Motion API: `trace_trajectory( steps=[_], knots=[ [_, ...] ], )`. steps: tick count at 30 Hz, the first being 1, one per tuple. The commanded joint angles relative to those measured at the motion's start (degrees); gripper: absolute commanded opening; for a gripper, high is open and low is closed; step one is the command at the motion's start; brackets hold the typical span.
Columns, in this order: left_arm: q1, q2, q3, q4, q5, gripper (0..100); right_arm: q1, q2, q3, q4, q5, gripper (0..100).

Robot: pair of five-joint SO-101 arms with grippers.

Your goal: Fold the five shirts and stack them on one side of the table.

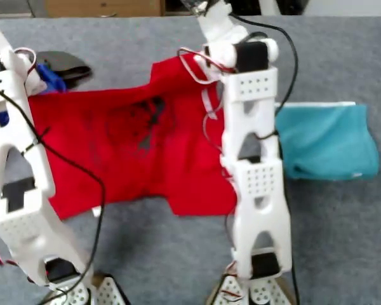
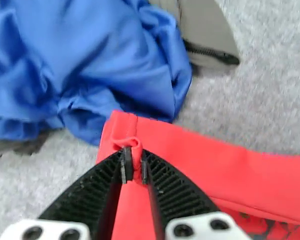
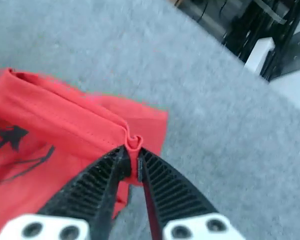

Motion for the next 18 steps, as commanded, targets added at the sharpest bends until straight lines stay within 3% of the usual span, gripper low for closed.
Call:
trace_trajectory(
  steps=[1, 6, 9, 18],
  knots=[
    [1.14, -11.82, 17.85, -5.71, -0.62, 2, 0.92, -6.90, -2.42, 1.58, -0.88, 0.2],
    [2.64, -33.80, 52.66, -23.38, -1.76, 2, 1.80, -11.12, 0.40, 1.76, -0.53, 0.2],
    [2.64, -43.30, 64.26, -28.75, -1.05, 2, 2.07, -14.29, 7.16, 1.76, 0.44, 0.2],
    [-0.97, -35.91, 64.00, -29.19, -0.70, 2, 1.36, -28.35, 36.53, 0.44, 0.35, 0.2]
  ],
)
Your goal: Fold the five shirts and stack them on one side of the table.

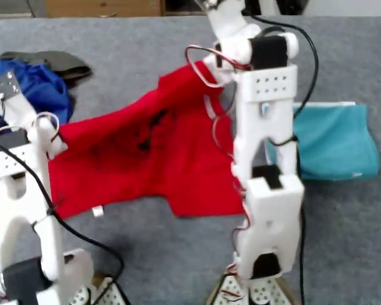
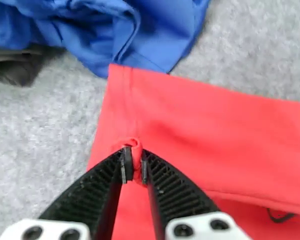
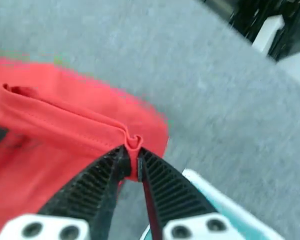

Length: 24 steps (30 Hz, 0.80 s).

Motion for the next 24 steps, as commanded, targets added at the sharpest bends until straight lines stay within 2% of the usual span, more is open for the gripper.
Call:
trace_trajectory(
  steps=[1, 7, 11, 17, 21, 24],
  knots=[
    [-1.23, 2.42, -2.02, -0.88, -1.14, 2, 0.92, -6.99, 11.38, -1.23, 0.35, 0.2],
    [-0.97, 3.47, 0.53, -1.23, -1.76, 2, 3.74, -15.69, 29.93, -7.56, 0.26, 0.2],
    [-0.88, 3.12, 0.70, -0.62, -1.76, 2, 3.74, -26.15, 49.19, -14.86, 1.76, 0.2],
    [-1.67, 3.03, 2.55, 4.84, -4.66, 2, 4.35, -44.97, 79.69, -26.81, 1.41, 0.2],
    [-5.19, -0.04, 4.57, 5.01, -6.07, 2, 6.29, -54.20, 89.36, -27.60, 0.44, 0.2],
    [-5.36, -4.62, 5.71, 7.56, -7.91, 2, 6.73, -59.03, 95.25, -27.16, 0.79, 0.2]
  ],
)
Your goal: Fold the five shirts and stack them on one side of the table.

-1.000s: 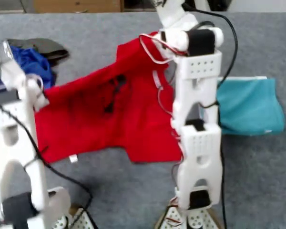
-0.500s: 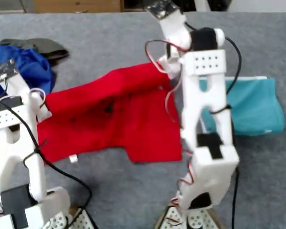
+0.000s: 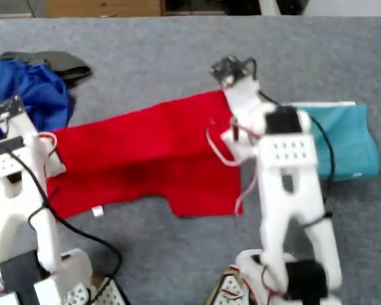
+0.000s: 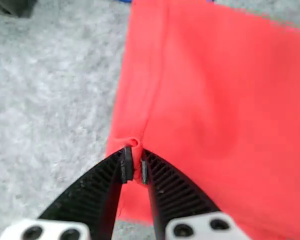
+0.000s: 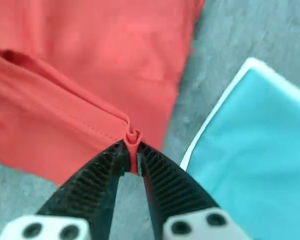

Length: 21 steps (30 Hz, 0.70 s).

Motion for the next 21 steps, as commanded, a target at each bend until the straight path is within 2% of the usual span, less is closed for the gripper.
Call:
trace_trajectory(
  steps=[1, 4, 10, 18, 21],
  knots=[
    [-0.97, -6.46, 1.49, 2.29, -1.32, 2, 1.27, -7.34, 6.11, -0.97, -0.18, 0.2],
    [0.09, -9.80, 5.80, 1.58, -1.41, 2, 1.27, -10.15, 10.33, -0.97, -0.26, 0.2],
    [0.88, -10.15, 14.51, -5.71, -1.32, 2, 1.63, -11.38, 19.82, -6.07, -0.26, 0.2],
    [0.79, -7.87, 15.03, -7.65, -0.09, 2, 1.27, -11.47, 24.13, -6.68, 1.58, 0.2],
    [-1.49, -7.16, 13.45, -7.74, 0.35, 2, 1.45, -11.56, 25.27, -6.42, 3.16, 0.2]
  ],
)
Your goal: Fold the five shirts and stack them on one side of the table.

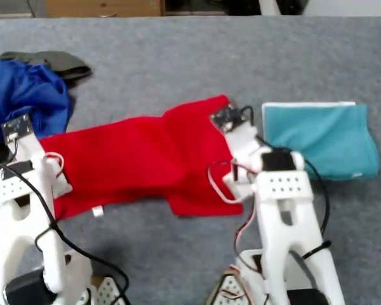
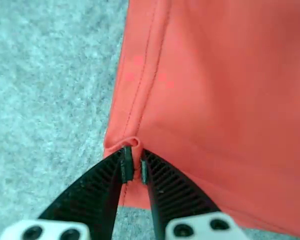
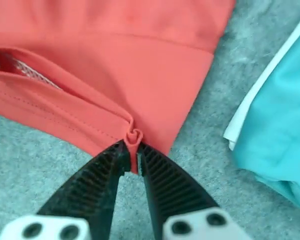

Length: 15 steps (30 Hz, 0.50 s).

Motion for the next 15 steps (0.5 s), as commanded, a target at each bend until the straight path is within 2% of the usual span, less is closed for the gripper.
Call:
trace_trajectory(
  steps=[1, 5, 15],
  knots=[
    [-1.85, 0.31, -2.20, -0.35, 0.53, 2, 0.92, -2.24, 0.75, 0.09, 2.02, 0.2],
    [-0.97, 0.22, -1.58, 1.49, -0.26, 2, 0.66, -6.73, 1.71, 1.41, 2.90, 0.2],
    [-1.23, 0.48, 1.05, -2.46, -0.35, 2, 0.66, -9.10, 6.81, 1.58, 7.47, 0.2]
  ],
)
